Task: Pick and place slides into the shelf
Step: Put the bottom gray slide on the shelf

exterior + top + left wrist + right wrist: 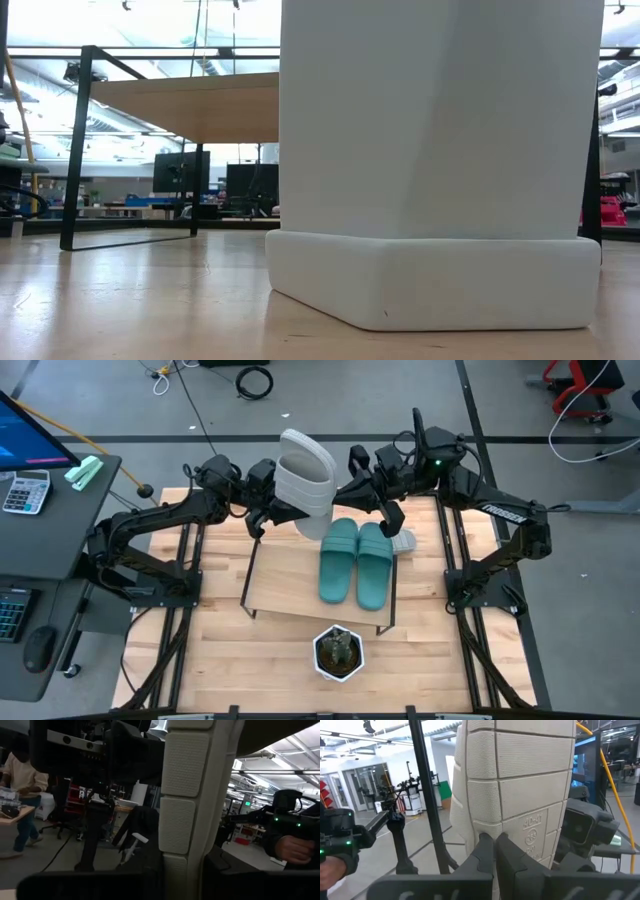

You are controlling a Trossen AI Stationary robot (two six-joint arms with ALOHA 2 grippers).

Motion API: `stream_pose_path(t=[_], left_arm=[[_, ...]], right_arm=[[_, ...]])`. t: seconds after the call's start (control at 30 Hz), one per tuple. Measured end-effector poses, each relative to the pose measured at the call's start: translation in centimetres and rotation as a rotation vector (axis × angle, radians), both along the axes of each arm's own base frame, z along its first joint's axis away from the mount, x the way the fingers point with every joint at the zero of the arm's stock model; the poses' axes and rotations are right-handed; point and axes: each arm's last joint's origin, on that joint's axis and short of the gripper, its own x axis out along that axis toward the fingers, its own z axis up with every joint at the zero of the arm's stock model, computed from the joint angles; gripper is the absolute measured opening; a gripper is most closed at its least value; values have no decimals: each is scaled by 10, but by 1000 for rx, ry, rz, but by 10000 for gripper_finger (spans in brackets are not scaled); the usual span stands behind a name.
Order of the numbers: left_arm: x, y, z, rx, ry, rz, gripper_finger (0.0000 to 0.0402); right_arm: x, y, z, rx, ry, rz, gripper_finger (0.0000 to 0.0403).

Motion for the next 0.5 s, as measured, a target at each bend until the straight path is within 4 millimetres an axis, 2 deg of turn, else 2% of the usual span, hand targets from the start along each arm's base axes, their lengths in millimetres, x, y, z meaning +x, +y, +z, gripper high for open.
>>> stream_pose_path(t=[0.2,0.4,0.5], left_arm=[[0,0,0,6,-2,6,70],[-4,10,-1,-35,42,0,70],[-10,19,-5,-51,119,-21,70]], right_arm=[[-1,-5,0,19,6,4,6],[-5,-4,1,59,26,41,73],[-17,-1,8,44,17,53,106]])
